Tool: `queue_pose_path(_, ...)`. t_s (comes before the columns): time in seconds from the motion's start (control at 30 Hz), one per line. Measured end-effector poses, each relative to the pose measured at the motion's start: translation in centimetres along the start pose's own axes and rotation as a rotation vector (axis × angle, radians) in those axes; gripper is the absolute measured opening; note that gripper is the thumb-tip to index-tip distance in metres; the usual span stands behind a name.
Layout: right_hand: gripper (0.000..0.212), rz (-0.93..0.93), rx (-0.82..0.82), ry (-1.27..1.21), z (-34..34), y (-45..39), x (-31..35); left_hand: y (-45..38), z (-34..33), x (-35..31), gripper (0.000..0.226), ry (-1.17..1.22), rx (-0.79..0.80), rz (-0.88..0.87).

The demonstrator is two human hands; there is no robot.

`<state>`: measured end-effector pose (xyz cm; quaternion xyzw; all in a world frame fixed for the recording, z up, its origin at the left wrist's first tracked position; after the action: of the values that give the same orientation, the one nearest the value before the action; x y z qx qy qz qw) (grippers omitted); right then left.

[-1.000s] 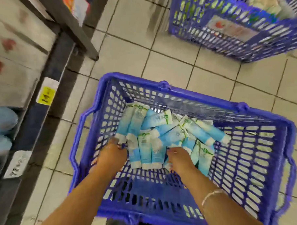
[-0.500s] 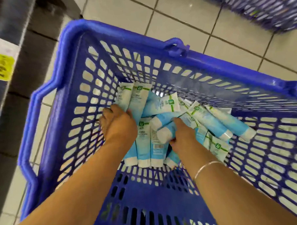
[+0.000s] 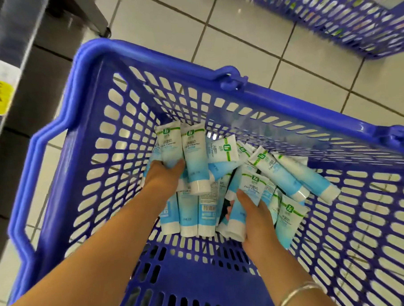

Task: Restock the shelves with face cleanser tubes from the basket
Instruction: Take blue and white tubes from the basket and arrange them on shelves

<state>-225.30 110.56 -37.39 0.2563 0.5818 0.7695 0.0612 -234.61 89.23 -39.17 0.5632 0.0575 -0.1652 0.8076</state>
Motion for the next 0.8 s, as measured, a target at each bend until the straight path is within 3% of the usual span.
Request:
queue_pose_path(0.17, 0.032, -0.016, -0.021, 0.037, 0.2, 2.0, -0.2, 1.4, 1.4, 0.4, 0.044, 0.230, 0.080, 0.087)
queue_pose_path(0.3, 0.036, 0.028, -0.003, 0.100, 0.1, 6.4, 1.4, 6.1, 2.6, -0.1, 0.009, 0.366, 0.192, 0.065)
queue_pose_path(0.5, 0.034, 0.087, 0.033, 0.170, 0.2, 16.1, 6.1, 15.9, 8.1, -2.4, 0.016, 0.389, 0.293, -0.075)
queue_pose_path(0.6, 0.029, 0.117, 0.056, 0.208, 0.1, 21.8, 8.5, 21.4, 11.9, -4.1, 0.013, 0.422, 0.255, -0.133)
queue_pose_path(0.8, 0.050, 0.228, 0.204, 0.325, -2.0, 32.8, 13.6, 33.2, 19.8, -6.8, 0.020, 0.643, 0.193, -0.243)
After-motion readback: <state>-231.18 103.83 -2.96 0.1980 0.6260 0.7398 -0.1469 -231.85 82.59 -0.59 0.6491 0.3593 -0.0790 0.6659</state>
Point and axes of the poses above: each hand's wrist, its own y-axis away from the middle knuckle, its own z-axis out of the back of the hand, x = y × z, the point moved 8 cm from there along -y, towards the middle knuckle, and after that the axes turned 6 degrees about y, right-handed, at the moved point
